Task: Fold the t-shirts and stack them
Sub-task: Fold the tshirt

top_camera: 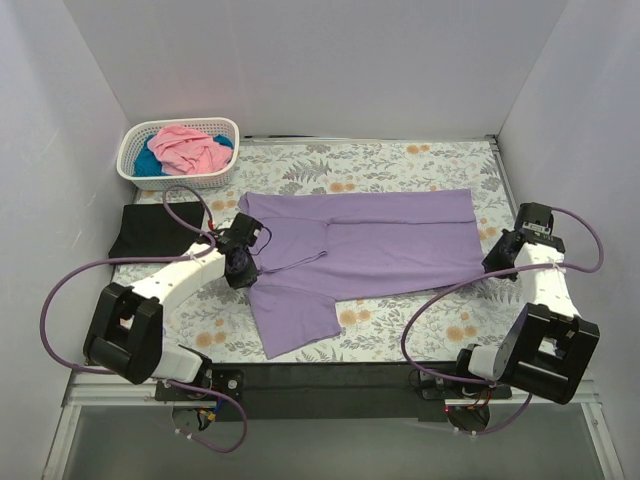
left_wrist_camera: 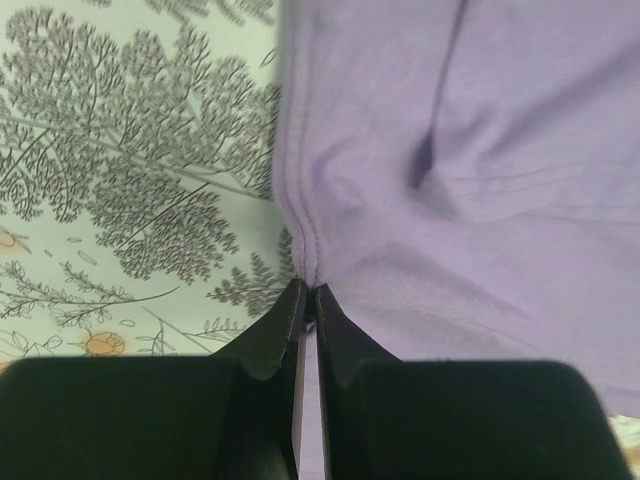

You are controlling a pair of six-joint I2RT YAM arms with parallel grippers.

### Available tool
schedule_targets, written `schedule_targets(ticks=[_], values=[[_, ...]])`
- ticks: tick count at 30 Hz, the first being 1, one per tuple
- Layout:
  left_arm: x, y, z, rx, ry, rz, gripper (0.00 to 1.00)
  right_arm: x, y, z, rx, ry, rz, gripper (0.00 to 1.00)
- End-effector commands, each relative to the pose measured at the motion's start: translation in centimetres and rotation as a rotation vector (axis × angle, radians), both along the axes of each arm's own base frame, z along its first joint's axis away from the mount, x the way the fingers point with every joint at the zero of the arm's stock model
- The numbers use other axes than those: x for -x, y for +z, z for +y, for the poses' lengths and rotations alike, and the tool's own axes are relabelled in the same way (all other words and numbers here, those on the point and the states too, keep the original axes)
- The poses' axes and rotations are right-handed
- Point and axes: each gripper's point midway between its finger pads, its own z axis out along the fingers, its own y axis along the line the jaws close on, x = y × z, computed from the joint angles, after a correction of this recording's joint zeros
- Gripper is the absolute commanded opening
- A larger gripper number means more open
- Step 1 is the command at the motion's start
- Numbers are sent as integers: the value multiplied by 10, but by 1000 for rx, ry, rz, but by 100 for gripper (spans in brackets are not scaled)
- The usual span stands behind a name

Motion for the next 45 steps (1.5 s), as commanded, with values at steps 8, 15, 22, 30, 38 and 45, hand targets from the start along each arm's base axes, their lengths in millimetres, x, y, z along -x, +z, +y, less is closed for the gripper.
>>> schedule_targets(ticks=[8,15,22,30,38,45], values=[[-41,34,-9,11,-26,-40,0,-48,22,-7,46,79,-27,1],[-68,52,4,13,-1,-72,0,-79,32,-15,99,115,-22,1],[-90,47,14,39,19,-70,0,-104,26,-15,117,147,4,1],[-116,46,20,36,36,-82,0,-131,17,-14,112,170,21,1],[-130,43,24,32,57,-79,0,-140,13,-22,142,160,38,1],[-142,34,28,13,72,-68,0,-146,3,-27,155,152,62,1]])
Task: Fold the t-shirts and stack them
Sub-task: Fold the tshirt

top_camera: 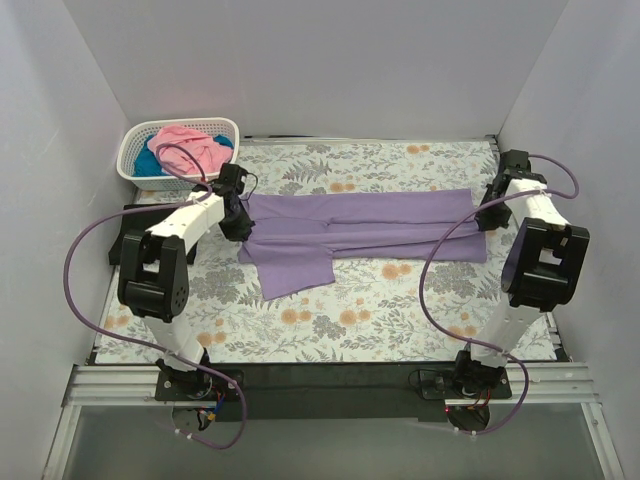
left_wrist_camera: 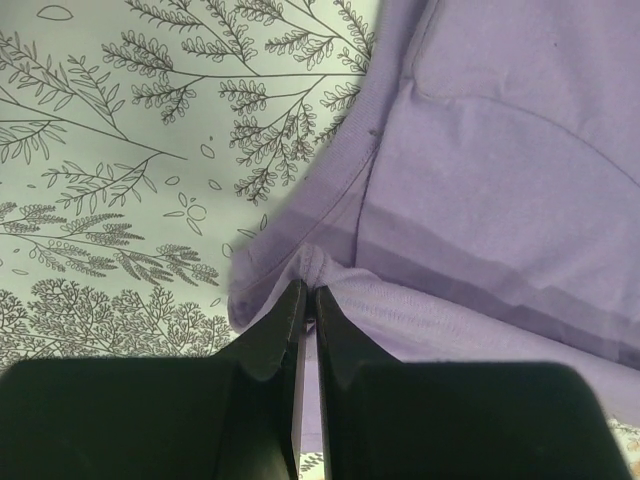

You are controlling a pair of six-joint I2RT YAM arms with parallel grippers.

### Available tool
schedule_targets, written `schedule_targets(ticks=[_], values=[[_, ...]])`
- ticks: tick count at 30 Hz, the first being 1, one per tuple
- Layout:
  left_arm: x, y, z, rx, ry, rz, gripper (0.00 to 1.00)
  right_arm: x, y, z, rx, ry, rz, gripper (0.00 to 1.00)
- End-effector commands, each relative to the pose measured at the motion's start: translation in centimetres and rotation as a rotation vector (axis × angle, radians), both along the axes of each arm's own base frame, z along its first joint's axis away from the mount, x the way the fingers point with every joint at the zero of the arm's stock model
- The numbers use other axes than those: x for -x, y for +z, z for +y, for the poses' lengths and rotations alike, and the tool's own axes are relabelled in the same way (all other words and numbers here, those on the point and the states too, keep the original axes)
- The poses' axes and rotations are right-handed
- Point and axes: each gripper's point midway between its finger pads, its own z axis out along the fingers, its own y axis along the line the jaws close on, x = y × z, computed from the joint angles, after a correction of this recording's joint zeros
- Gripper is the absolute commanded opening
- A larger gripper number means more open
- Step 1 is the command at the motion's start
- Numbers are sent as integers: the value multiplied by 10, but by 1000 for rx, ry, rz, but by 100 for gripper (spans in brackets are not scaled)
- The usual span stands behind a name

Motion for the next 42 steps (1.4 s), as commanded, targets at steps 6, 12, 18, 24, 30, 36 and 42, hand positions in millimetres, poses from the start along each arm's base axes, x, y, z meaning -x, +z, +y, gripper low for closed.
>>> schedule_targets(ticks=[6,12,18,24,30,36,42], values=[[-23,-2,12,-53,19,-29,0,-16,-10,-19,72,-26,8,1],[-22,-9,17,-81,31,-24,0,-21,-18,-12,33,-13,-4,2],[-17,-8,24,-107,61,-35,0,-24,-16,-12,34,-9,-21,3],[-14,-16,27,-121,72,-19,0,-30,-18,-8,12,5,-32,3],[-10,-25,30,-130,83,-6,0,-32,-26,-6,15,19,-20,4],[-15,-23,30,-130,82,-25,4,-35,-29,-2,5,32,-22,14],[-28,2,24,-113,55,-102,17,-29,-20,9,-3,51,-38,42]])
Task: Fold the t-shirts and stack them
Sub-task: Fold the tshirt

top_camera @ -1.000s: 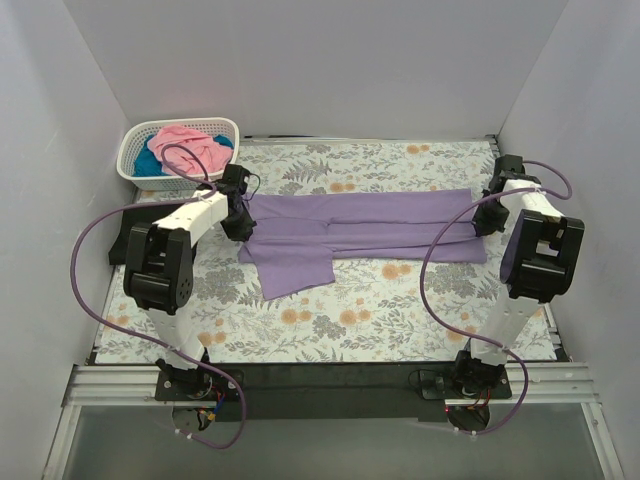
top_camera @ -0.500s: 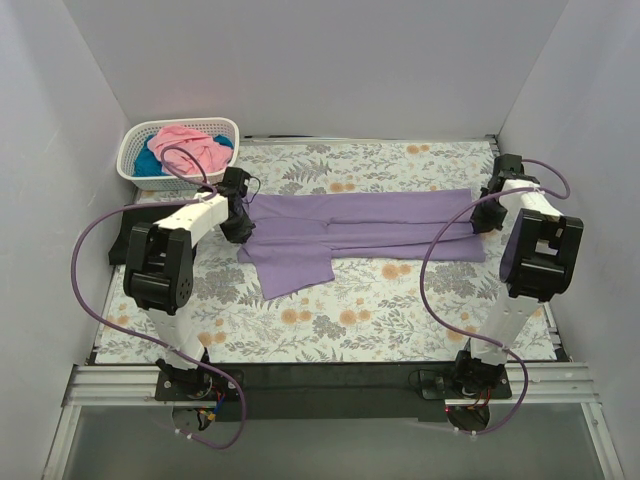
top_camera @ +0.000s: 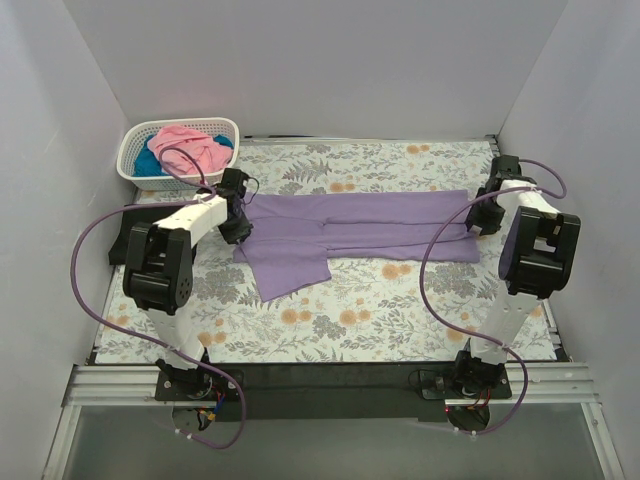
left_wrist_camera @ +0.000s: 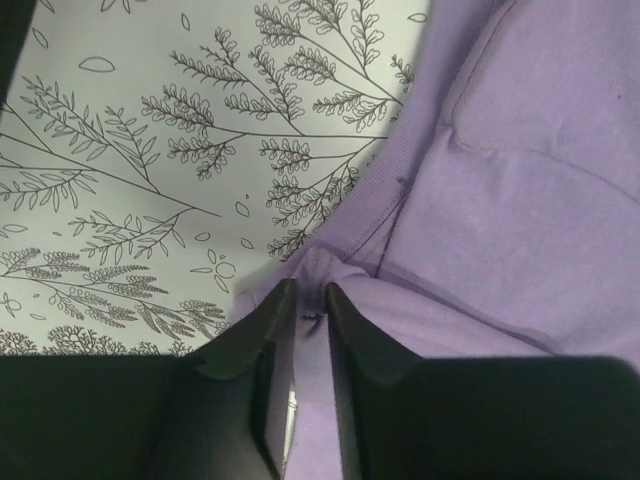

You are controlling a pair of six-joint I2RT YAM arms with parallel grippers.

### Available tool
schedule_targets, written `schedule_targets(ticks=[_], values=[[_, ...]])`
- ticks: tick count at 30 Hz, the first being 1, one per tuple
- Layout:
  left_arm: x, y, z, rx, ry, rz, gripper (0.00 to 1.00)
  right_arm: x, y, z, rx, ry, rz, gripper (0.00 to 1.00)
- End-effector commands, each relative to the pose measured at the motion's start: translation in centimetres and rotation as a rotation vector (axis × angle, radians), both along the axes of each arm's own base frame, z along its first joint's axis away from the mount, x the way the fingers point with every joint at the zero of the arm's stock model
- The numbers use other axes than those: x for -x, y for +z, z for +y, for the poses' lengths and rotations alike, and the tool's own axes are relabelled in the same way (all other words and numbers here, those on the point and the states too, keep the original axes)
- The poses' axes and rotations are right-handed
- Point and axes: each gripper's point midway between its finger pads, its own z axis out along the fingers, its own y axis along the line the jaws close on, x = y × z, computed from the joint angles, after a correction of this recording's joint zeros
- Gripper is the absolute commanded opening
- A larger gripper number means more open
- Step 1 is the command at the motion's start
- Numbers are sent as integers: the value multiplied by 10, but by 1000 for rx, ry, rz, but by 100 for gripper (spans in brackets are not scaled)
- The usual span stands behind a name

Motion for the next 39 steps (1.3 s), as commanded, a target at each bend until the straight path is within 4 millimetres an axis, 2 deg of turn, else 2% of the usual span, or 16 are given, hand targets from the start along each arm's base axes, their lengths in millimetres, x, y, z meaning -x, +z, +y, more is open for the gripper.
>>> schedule_targets(ticks=[1,2,4,6,8,10,11,12,14,15,18,20,23,31,37,39], values=[[-18,34,7,-28,3,-116,21,-8,23,7,13,16,-71,45],[-19,41,6,-30,-5,-135,36,-8,33,8,16,11,-95,46],[-19,50,3,-26,-13,-154,46,0,38,17,20,18,-97,49],[-16,63,0,-19,-21,-182,55,6,56,30,32,41,-136,53],[-8,76,-4,-16,-25,-213,57,18,66,48,38,64,-162,54],[5,76,-6,-18,-32,-212,61,25,73,60,46,77,-190,54],[12,82,-11,-16,-48,-231,62,38,76,69,42,89,-208,54],[18,82,-13,-23,-48,-229,63,38,80,93,20,142,-248,55],[37,75,-25,-20,-81,-205,64,55,81,113,6,188,-281,60],[47,71,-30,-21,-98,-181,64,59,83,133,-17,241,-310,60],[82,53,-51,-4,-144,-121,64,82,81,162,-58,320,-346,67],[105,39,-61,4,-163,-81,64,93,84,167,-44,353,-373,69],[128,22,-64,-14,-173,-30,59,119,67,179,-49,424,-349,69],[144,-12,-65,-70,-142,61,36,152,40,185,-111,457,-317,69],[155,-32,-69,-76,-136,103,31,155,36,181,-99,460,-327,68],[158,-38,-67,-83,-129,119,22,156,35,182,-101,463,-325,68]])
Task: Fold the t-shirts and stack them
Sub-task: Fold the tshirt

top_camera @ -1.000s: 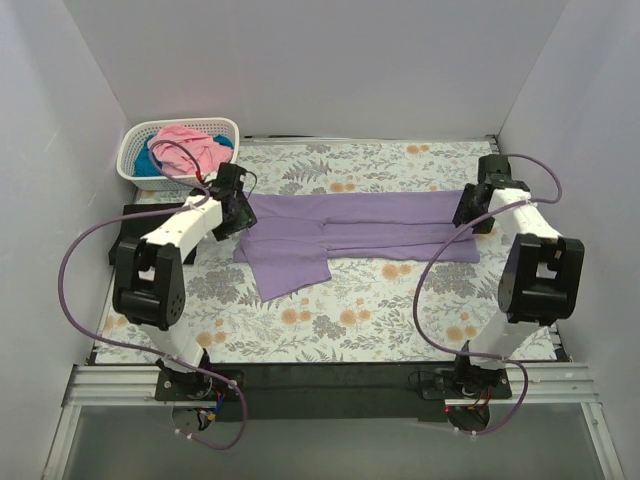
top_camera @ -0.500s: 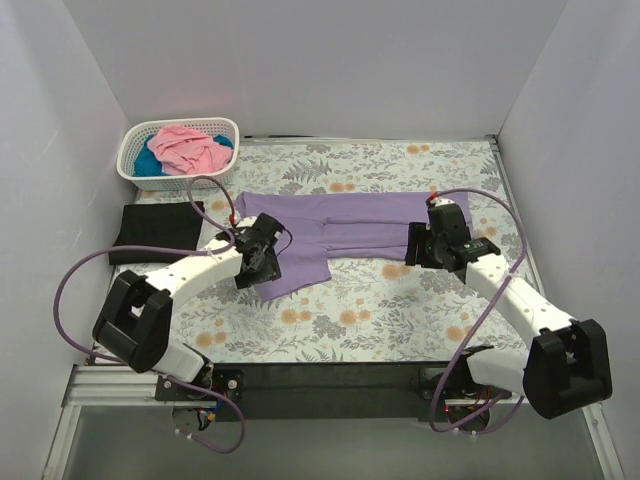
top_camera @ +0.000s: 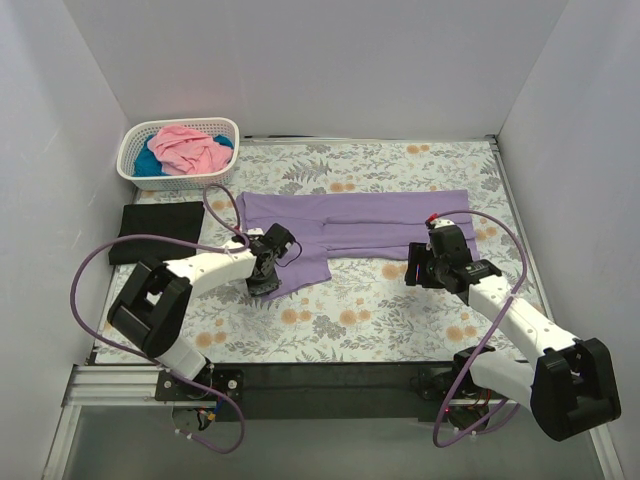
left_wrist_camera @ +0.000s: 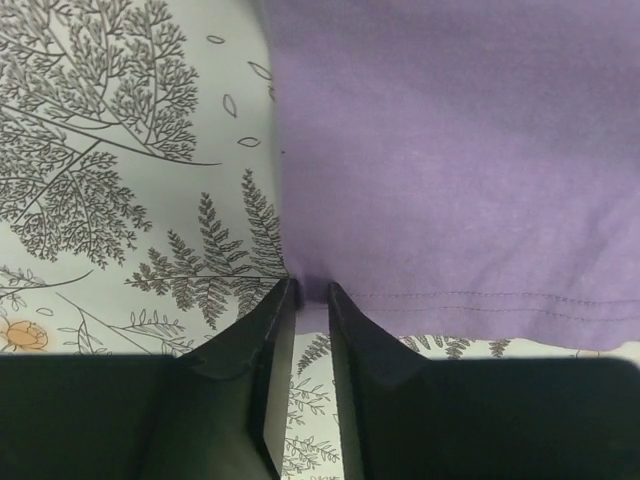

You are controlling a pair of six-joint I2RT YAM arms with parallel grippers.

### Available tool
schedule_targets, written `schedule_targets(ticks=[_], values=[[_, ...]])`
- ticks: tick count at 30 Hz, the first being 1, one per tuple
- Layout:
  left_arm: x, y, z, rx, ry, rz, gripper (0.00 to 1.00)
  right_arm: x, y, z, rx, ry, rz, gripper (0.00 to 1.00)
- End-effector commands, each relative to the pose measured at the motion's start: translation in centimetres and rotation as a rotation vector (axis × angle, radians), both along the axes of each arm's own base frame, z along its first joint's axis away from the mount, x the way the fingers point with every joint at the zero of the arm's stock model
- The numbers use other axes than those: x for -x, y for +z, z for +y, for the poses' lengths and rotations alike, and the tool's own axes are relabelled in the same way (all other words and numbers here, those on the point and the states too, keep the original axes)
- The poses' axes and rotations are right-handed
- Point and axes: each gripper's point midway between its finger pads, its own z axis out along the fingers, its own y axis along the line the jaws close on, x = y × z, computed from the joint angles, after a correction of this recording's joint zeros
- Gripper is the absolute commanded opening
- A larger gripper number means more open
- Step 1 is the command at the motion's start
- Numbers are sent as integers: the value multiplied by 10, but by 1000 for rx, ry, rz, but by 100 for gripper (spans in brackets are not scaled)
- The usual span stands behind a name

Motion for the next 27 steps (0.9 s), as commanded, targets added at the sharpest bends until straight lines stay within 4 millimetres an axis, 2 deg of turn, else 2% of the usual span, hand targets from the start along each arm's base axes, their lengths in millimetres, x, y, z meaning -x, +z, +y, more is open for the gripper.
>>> schedule_targets(ticks=[1,2,3,4,7,9,10,11,12,14,15,19,21,22,23,24,25,26,27], values=[[12,-19,7,-35,30,35,17,-8,8,5,-27,6,-55,68],[11,-18,6,-38,31,36,12,-9,8,6,-27,9,-57,68],[9,-17,7,-48,31,31,0,-9,8,6,-27,9,-57,68],[7,-16,7,-54,28,31,0,-9,8,6,-26,11,-57,68],[-16,4,0,-72,5,-25,0,-9,9,8,-28,31,-57,68],[-42,27,-13,-61,-13,-86,0,-10,10,10,-32,42,-57,67],[-53,32,-13,-77,-16,-102,0,-10,10,10,-32,46,-55,67],[-73,52,-23,-61,-39,-149,0,-10,11,13,-40,56,-52,67],[-84,53,-25,-74,-43,-153,0,-10,12,14,-46,60,-55,67],[-108,68,-24,-92,-56,-191,0,-11,13,14,-46,68,-58,67],[-128,85,-29,-77,-52,-239,0,-10,13,15,-45,73,-57,66],[-186,100,-25,-76,-36,-309,0,-12,16,18,-41,114,-64,66],[-205,95,-26,-69,-49,-304,0,-15,18,22,-45,142,-71,65],[-222,109,-25,-52,-31,-343,0,-19,24,30,-73,177,-91,64],[-231,113,-24,-53,-29,-359,0,-22,27,33,-77,191,-102,63],[-239,107,-23,-64,-31,-355,0,-25,26,34,-70,205,-99,62],[-254,119,-22,-49,-16,-394,0,-30,29,37,-76,214,-107,60],[-260,119,-20,-46,-12,-400,0,-37,36,41,-84,223,-121,58],[-267,114,-20,-43,-13,-396,0,-42,35,46,-89,234,-112,56]])
